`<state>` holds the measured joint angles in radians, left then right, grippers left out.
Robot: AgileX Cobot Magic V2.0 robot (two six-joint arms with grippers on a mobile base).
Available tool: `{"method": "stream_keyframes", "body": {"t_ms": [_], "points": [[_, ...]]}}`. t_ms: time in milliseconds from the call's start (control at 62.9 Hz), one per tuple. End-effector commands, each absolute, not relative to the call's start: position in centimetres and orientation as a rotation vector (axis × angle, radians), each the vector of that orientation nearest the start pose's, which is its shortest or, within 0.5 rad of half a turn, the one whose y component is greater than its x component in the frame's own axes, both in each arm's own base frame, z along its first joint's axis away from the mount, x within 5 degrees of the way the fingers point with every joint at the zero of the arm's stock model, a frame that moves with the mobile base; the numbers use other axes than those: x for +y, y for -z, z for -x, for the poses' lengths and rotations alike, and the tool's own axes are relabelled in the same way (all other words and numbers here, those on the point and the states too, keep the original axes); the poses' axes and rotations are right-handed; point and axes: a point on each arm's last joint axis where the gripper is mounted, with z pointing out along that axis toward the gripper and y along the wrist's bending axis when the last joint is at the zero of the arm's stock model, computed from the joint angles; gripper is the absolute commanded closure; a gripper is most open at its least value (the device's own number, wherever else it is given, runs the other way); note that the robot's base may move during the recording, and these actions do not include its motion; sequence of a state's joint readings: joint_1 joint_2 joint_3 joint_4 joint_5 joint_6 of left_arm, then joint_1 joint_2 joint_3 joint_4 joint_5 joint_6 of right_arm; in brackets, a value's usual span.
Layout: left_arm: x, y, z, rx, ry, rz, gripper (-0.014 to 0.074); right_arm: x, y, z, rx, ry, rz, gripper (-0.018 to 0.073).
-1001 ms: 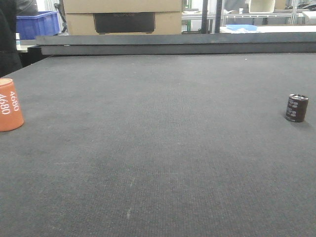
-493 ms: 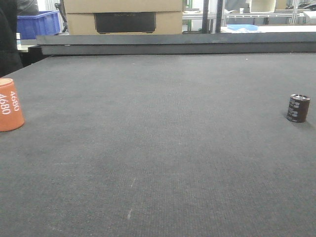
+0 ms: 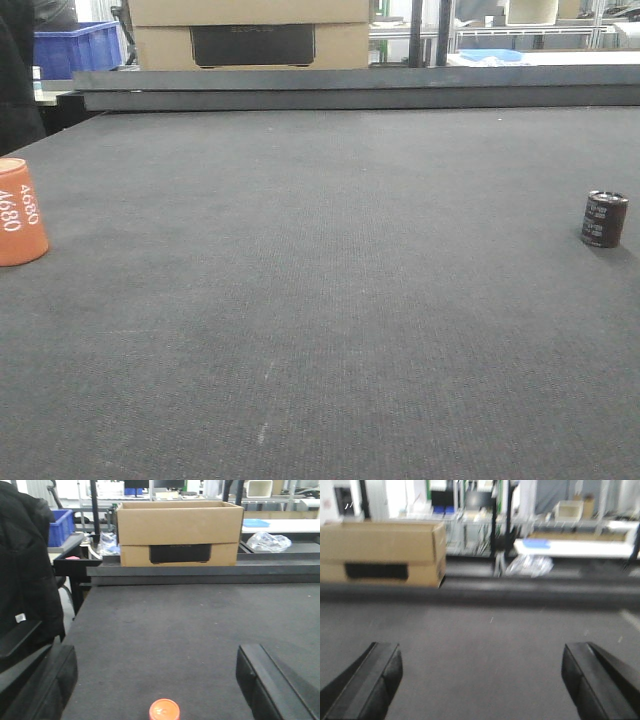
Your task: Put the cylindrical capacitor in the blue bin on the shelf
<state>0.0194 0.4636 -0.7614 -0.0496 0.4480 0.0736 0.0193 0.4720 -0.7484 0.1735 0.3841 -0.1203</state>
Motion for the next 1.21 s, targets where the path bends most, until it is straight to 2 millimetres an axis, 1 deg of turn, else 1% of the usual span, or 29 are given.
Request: {"method": "stream_keyframes", "body": {"t_ms": [0,48,79,111,127,143,159,207,222,286,397,461,588,779,922,1192], "points": [[-0.2,-39.5,-8.0,1.623,0.008,-0.019,0.0048,1.1,-38.3,-9.0,1.658,-0.128,0.060,0.0010],[-0.2,-39.5,-8.0,1.623,0.008,-0.019,0.0048,1.3,-37.4,-9.4,1.690,-0.142,0.075,0.0010],[-0.2,-39.5,-8.0,1.623,0.008,-0.019,0.0048,1.4,-36.3,-9.9,1.726,-0.150,0.083,0.0010],[-0.2,-39.5,-8.0,1.623,0.008,-0.019,0.0048,1.6,-35.1,-10.5,1.763,-0.156,0.090,0.0010],[-0.2,-39.5,-8.0,1.623,0.008,-0.019,0.0048,1.6,-34.0,-11.0,1.796,-0.158,0.092,0.0010],[-0.2,-39.5,-8.0,1.623,0.008,-0.019,0.0048,1.7,-33.5,-11.3,1.803,-0.161,0.095,0.0010],[-0.2,-39.5,-8.0,1.623,0.008,-0.019,0.0048,1.8,-32.6,-11.7,1.828,-0.160,0.094,0.0010],[-0.2,-39.5,-8.0,1.625,0.008,-0.019,0.0048,1.9,-31.1,-12.4,1.838,-0.159,0.092,0.0010],[-0.2,-39.5,-8.0,1.625,0.008,-0.019,0.0048,1.9,-30.2,-12.7,1.851,-0.157,0.090,0.0010],[-0.2,-39.5,-8.0,1.625,0.008,-0.019,0.0048,1.9,-27.9,-13.7,1.849,-0.142,0.075,0.0010],[-0.2,-39.6,-8.0,1.620,0.008,-0.019,0.0048,1.6,-25.3,-14.9,1.785,-0.102,0.040,0.0010],[-0.2,-39.6,-8.0,1.620,0.008,-0.019,0.0048,1.5,-24.4,-15.8,1.776,-0.084,0.031,0.0010],[-0.2,-39.6,-8.0,1.620,0.008,-0.019,0.0048,1.6,-22.8,-17.8,1.813,-0.057,0.024,0.0010],[-0.2,-39.6,-8.0,1.620,0.008,-0.019,0.0048,1.7,-20.7,-20.5,1.782,-0.008,0.037,0.0010],[-0.2,-39.6,-8.0,1.620,0.007,-0.018,0.0048,2.0,-19.2,-21.9,1.746,0.014,0.095,0.0010],[-0.2,-39.6,-8.0,1.620,0.007,-0.018,0.0048,2.2,-16.1,-24.1,1.749,0.032,0.096,0.0010]]}}
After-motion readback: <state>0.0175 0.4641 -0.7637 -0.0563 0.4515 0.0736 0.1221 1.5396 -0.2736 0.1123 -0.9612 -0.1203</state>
